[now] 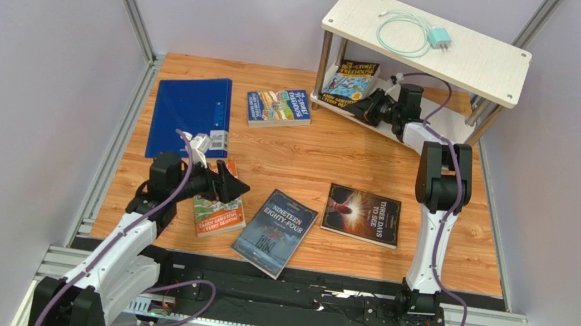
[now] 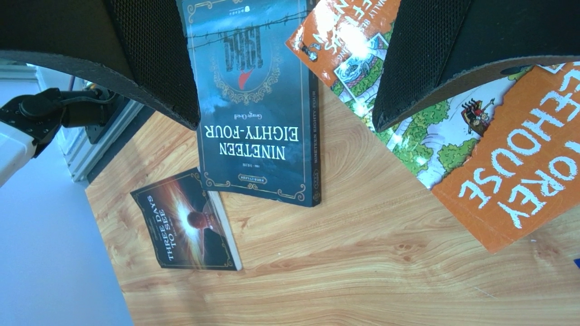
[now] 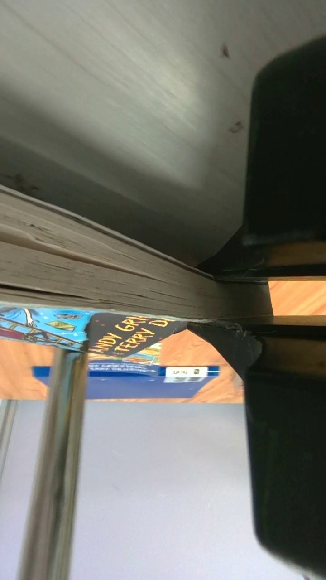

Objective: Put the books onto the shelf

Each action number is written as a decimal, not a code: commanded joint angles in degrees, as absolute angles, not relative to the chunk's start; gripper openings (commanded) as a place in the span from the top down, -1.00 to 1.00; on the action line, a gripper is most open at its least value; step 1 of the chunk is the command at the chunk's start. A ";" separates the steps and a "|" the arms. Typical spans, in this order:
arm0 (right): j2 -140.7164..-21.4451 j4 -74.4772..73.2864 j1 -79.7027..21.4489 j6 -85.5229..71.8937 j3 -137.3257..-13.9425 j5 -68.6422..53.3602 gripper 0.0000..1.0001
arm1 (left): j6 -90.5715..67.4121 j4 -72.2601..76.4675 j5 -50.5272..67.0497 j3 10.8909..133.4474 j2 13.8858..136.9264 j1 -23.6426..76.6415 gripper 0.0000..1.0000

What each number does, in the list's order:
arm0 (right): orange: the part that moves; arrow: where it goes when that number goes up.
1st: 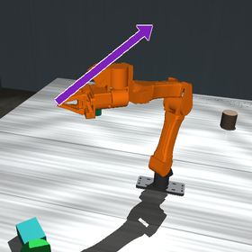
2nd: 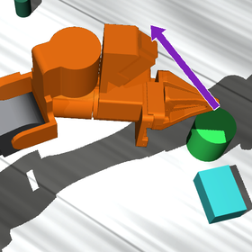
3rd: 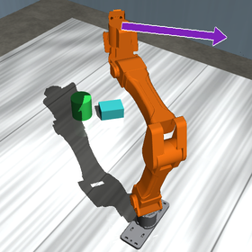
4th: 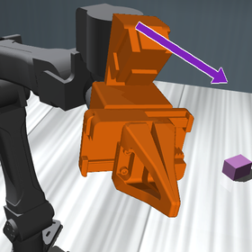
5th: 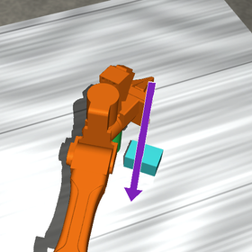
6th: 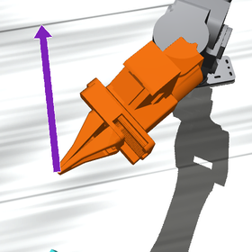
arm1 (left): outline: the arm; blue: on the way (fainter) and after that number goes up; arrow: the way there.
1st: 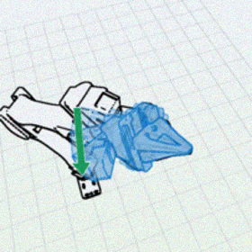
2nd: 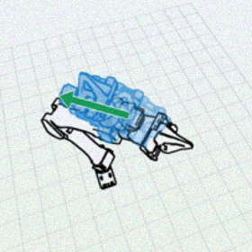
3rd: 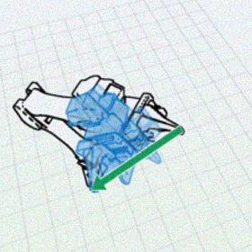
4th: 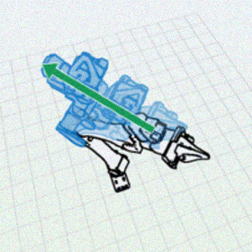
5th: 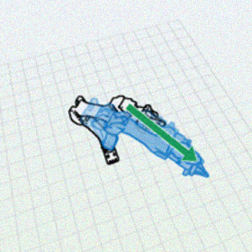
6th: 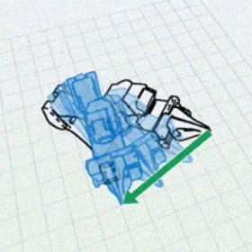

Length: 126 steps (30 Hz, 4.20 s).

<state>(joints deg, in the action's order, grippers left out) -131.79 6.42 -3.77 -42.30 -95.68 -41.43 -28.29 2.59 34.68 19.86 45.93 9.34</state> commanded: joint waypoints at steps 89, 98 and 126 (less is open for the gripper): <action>-74.80 12.13 -45.17 -51.16 -33.57 -17.68 -0.42 | -39.64 -32.17 -1.49 52.38 93.69 39.55 1.00; -73.98 11.88 -44.91 -50.80 -33.21 -14.50 -0.41 | -39.64 -31.55 -1.32 53.17 94.13 39.73 1.00; -76.57 -12.47 -47.37 -47.02 -37.53 -5.54 -0.39 | -38.50 -32.52 -2.11 54.40 93.51 39.73 1.00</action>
